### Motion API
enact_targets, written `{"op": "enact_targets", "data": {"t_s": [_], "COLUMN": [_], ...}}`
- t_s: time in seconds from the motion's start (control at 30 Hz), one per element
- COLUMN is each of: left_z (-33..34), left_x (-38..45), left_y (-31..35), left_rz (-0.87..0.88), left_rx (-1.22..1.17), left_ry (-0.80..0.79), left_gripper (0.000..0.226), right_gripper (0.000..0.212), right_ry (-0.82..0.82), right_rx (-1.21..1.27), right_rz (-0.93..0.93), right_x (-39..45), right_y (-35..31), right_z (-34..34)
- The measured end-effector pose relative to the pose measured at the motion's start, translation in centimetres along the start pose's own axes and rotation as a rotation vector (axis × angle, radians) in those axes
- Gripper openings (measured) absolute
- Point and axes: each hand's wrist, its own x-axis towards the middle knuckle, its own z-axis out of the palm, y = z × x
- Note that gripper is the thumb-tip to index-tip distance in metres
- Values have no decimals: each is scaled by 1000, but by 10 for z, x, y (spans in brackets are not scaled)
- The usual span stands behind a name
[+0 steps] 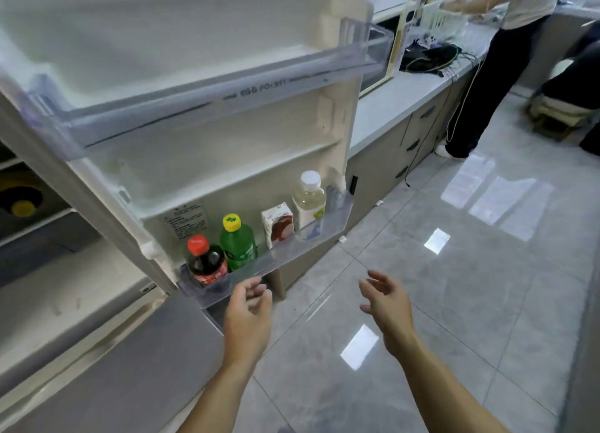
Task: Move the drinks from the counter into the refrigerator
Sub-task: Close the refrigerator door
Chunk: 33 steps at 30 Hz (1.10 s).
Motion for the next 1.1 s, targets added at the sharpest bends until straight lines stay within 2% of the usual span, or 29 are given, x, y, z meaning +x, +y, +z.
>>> {"op": "enact_targets", "data": {"t_s": [0.1,0.27,0.4,0.7,0.8,0.9,1.03,1.1], "left_z": [20,43,65,129,142,149,152,157], "left_x": [16,26,19,-32,-47,-62,-76,-83], "left_y": [25,48,56,81,90,95,99,102], "left_rz": [-17,50,51,5,-7,5,43,67], "left_rx": [-35,10,27,-40,-43,-51,-53,-46], "left_ry": [-21,51,179,467,524,564,574,556], "left_gripper": [16,15,15,12,12,12,12,14], "right_gripper": [25,26,30,60,74,80,75,60], "right_ry": [-40,-103,-236,-510,-616,-643,-577,-545], "right_rx": [12,-1,44,68,69,78,153,183], "right_rz": [-56,-182,-250,-334,-309,-307,-362,-417], "right_x": [38,107,160,218,221,213,195,182], "right_y": [-43,-102,-149,-249,-258,-254,-237,-224], "right_z": [9,21,33,66,72,67,51,39]}}
